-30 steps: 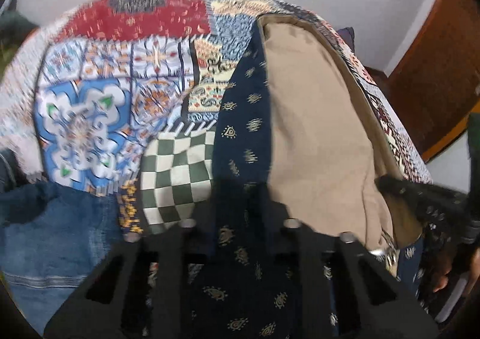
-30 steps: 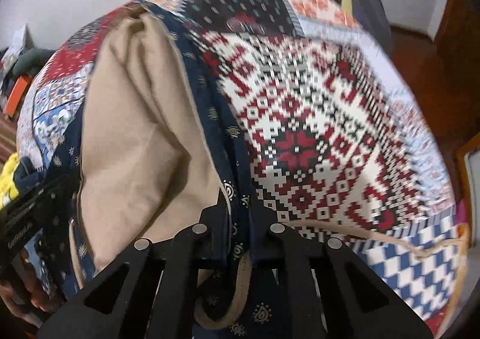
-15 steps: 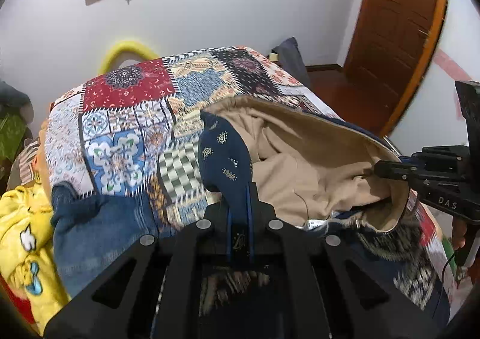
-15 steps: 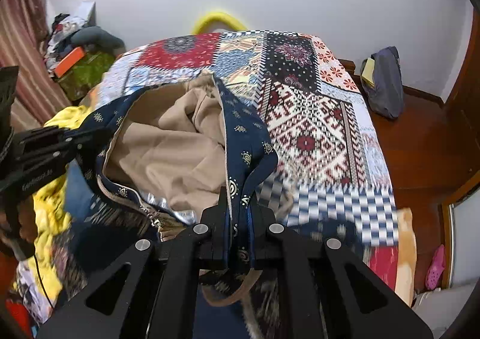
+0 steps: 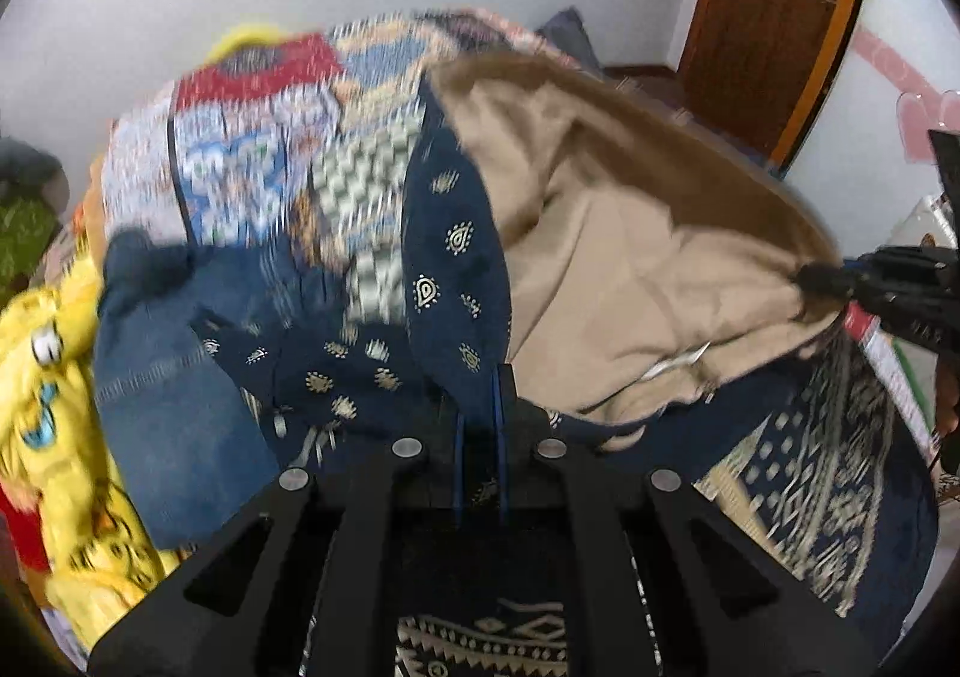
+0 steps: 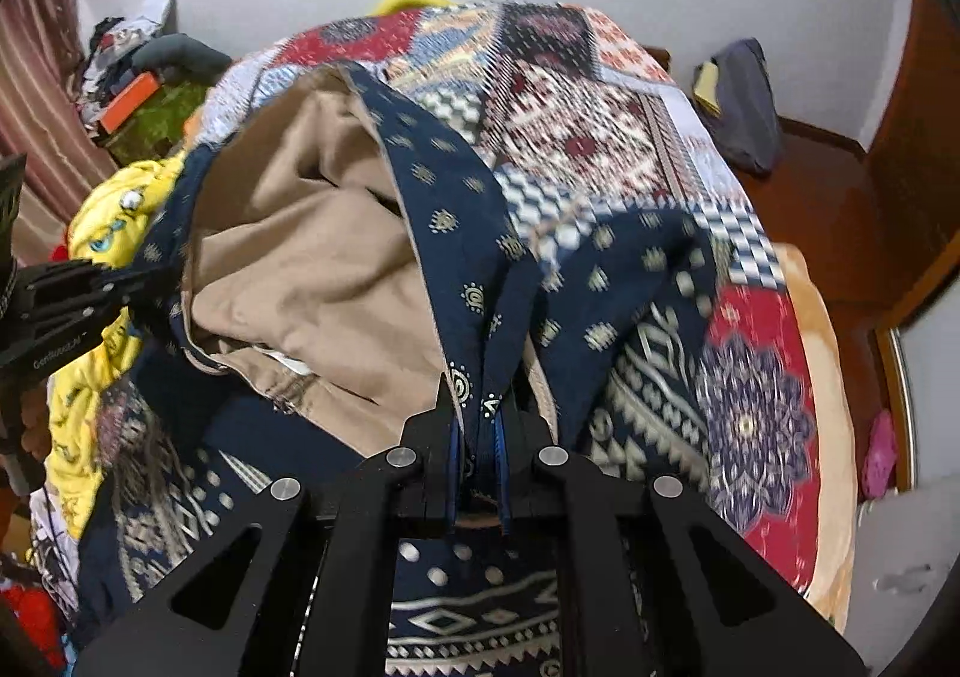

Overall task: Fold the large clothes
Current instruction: 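Grasp the beige-lined hood with both tools and fold it toward the hem, then lay the hood down over the hoodie body with both tools and release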

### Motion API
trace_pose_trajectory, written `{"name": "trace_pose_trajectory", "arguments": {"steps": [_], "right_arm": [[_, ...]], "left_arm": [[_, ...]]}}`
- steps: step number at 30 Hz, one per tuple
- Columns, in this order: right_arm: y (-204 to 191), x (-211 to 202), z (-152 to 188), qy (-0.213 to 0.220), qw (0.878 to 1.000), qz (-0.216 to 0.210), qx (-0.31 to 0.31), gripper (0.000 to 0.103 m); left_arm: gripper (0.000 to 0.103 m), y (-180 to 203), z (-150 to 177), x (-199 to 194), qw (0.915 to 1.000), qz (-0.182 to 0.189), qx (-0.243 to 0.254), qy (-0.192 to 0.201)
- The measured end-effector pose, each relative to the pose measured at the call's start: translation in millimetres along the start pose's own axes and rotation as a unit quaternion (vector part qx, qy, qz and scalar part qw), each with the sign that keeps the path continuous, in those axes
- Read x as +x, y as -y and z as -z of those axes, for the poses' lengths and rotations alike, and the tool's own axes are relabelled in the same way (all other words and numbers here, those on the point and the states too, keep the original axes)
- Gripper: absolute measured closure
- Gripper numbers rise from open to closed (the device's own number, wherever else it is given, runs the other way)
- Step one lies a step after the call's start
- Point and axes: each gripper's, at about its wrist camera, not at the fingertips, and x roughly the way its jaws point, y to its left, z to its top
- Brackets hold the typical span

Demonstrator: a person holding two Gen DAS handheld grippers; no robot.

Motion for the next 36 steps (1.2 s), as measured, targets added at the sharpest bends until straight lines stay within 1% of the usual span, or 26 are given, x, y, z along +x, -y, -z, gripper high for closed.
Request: {"name": "trace_pose_trajectory", "arguments": {"steps": [3, 6, 9, 11, 12, 13, 14, 15, 16, 18, 20, 26, 30, 32, 36], "right_arm": [[1.1, 9.2, 9.7, -0.011, 1.000, 0.009, -0.006, 0.093], [1.6, 15.0, 16.6, -0.013, 0.999, 0.027, -0.014, 0.092], [2.7, 15.1, 19.2, -0.019, 0.999, 0.032, -0.015, 0.088], [2.8, 10.2, 17.4, -0.021, 0.999, 0.036, -0.012, 0.079], [1.2, 6.4, 17.5, -0.020, 0.999, 0.037, -0.013, 0.077], [-0.3, 3.1, 15.8, -0.017, 0.999, 0.040, -0.016, 0.072], [-2.3, -1.2, 13.8, -0.012, 0.999, 0.045, -0.020, 0.066], [-5.0, -6.1, 11.2, -0.005, 0.999, 0.049, -0.024, 0.064], [-7.5, -9.4, 9.7, 0.002, 0.998, 0.049, -0.028, 0.059], [-12.7, -14.9, 2.3, 0.017, 0.998, 0.047, -0.034, 0.054], [-17.7, -17.7, -7.1, 0.026, 0.998, 0.040, -0.036, 0.048], [-31.7, -5.9, -36.3, 0.039, 0.998, 0.023, -0.043, 0.047], [-36.5, 10.6, -51.9, 0.037, 0.998, 0.008, -0.043, 0.047], [-37.3, 20.3, -60.0, 0.038, 0.998, 0.010, -0.043, 0.047], [-35.3, 37.3, -76.4, 0.035, 0.999, -0.004, -0.037, 0.047]], "left_arm": [[0.096, -6.4, 17.6, 18.5, 0.9996, -0.001, -0.015, -0.023], [0.096, -7.6, 28.5, 27.8, 0.9995, -0.016, -0.013, -0.026], [0.091, -8.2, 33.7, 28.6, 0.9993, -0.020, -0.015, -0.027], [0.079, -9.0, 33.2, 23.6, 0.9992, -0.019, -0.018, -0.028], [0.067, -8.8, 31.7, 19.4, 0.9993, -0.022, -0.016, -0.027], [0.057, -7.7, 30.8, 14.9, 0.9993, -0.024, -0.015, -0.024], [0.053, -7.1, 28.4, 8.5, 0.9995, -0.026, -0.013, -0.016], [0.049, -6.4, 24.9, 2.0, 0.9995, -0.028, -0.011, -0.008], [0.048, -7.4, 21.7, -1.6, 0.9996, -0.028, -0.011, -0.004], [0.048, -8.0, 11.6, -11.7, 0.9996, -0.024, -0.012, 0.009], [0.046, -9.3, 0.5, -18.6, 0.9994, -0.023, -0.014, 0.021], [0.045, -14.0, -35.8, -19.4, 0.9988, -0.022, -0.013, 0.043], [0.045, -19.6, -56.9, -1.2, 0.9988, -0.021, -0.013, 0.042], [0.045, -23.1, -64.6, 10.5, 0.9990, -0.018, -0.016, 0.038], [0.045, -29.0, -76.7, 33.1, 0.9990, -0.010, -0.026, 0.034]]}}
